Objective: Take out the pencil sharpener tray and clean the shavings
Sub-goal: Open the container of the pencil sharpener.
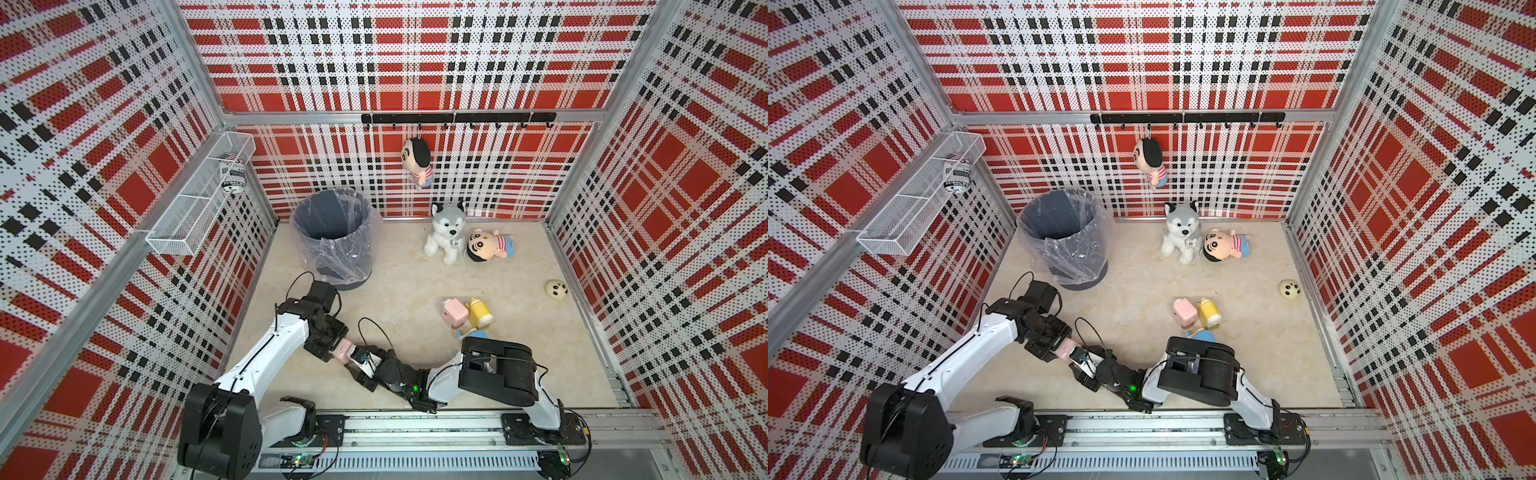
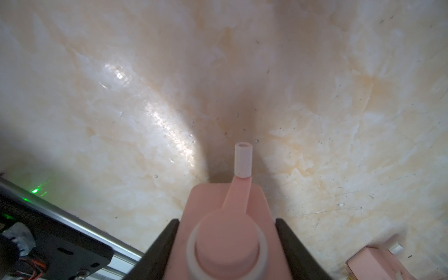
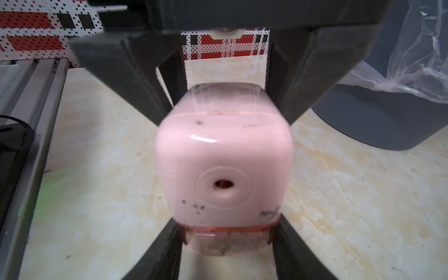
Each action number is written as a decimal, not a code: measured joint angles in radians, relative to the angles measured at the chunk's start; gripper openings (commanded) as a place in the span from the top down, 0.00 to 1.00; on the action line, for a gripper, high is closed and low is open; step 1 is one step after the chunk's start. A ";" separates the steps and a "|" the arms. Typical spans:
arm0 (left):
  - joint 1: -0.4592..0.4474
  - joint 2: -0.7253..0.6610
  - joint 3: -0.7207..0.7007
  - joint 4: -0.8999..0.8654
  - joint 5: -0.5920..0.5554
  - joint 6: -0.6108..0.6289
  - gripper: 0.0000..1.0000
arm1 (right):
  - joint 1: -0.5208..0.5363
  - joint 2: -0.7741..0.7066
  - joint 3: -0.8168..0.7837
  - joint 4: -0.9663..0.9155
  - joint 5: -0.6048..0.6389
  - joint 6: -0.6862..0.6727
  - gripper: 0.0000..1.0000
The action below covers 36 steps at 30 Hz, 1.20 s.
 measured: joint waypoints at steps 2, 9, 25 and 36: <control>0.000 0.000 0.000 0.000 0.000 0.000 0.44 | 0.002 0.000 -0.004 0.006 -0.003 0.000 0.45; 0.002 0.000 0.000 0.000 -0.016 0.000 0.44 | 0.005 -0.005 -0.027 0.031 -0.006 0.002 0.44; 0.007 0.000 0.000 0.000 -0.059 0.000 0.44 | 0.005 -0.013 -0.014 0.032 0.023 0.013 0.15; 0.008 -0.001 0.000 0.000 -0.061 0.000 0.44 | 0.005 0.029 0.028 0.020 0.023 0.014 0.20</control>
